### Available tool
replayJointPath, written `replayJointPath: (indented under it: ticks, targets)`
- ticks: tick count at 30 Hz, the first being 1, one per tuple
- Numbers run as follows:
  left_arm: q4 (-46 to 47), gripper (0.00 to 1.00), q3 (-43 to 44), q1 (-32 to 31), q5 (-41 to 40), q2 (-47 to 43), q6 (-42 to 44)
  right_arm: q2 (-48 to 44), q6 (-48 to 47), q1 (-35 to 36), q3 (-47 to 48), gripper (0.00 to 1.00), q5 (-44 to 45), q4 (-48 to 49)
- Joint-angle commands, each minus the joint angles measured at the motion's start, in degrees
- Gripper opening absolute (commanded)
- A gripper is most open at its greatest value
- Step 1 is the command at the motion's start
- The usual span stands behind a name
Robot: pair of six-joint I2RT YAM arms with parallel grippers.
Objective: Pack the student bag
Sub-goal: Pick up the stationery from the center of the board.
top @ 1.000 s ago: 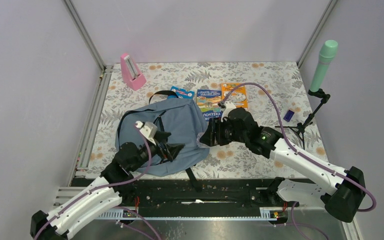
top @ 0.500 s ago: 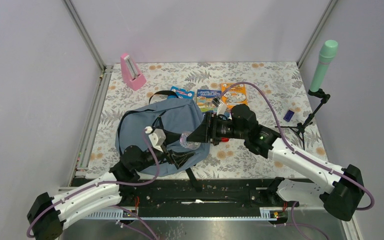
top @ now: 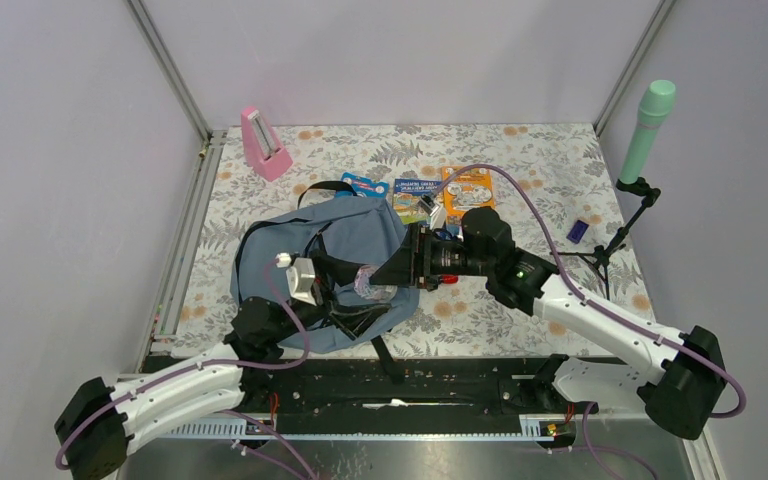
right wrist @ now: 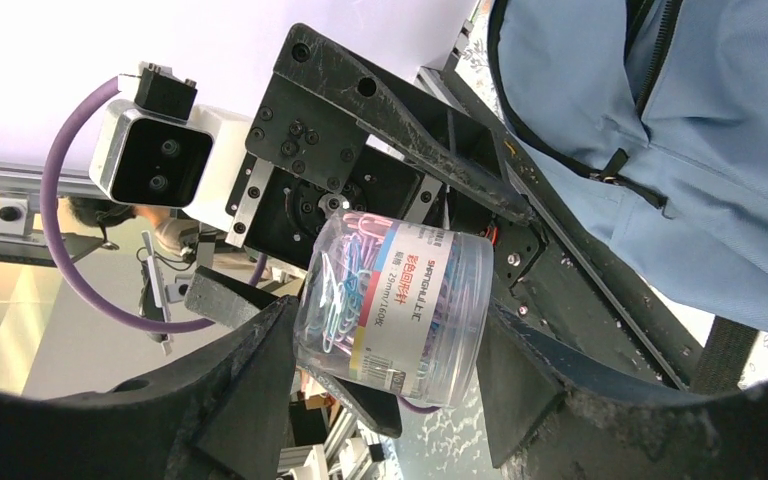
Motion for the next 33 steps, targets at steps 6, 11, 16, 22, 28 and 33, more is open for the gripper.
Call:
replayJointPath:
  ticks: [6, 11, 16, 22, 28, 33]
  targets:
    - [13.85, 0.97, 0.16, -0.22, 2.09, 4.76, -4.76, 0.83, 2.56, 0.63, 0.81, 0.40, -3.65, 5.54]
    - [12.76, 0.86, 0.89, -0.21, -0.25, 5.76, -6.31, 1.09, 2.58, 0.64, 0.48, 0.40, -3.56, 5.75]
    - [13.89, 0.68, 1.65, -0.18, -0.83, 8.34, -8.48, 1.47, 3.08, 0.72, 0.09, 0.41, -3.78, 6.30]
    - [15.72, 0.45, 1.73, -0.29, -1.27, 9.94, -9.60, 1.27, 2.90, 0.72, -0.80, 0.51, -2.96, 6.28]
    - [16.06, 0.24, 1.71, -0.28, -1.55, 10.30, -9.81, 0.99, 3.51, 0.72, -2.32, 0.71, -2.59, 8.40]
    - [15.45, 0.13, 1.01, -0.27, -3.73, 10.03, -10.69, 0.92, 3.35, 0.72, -2.80, 0.85, -1.72, 8.68]
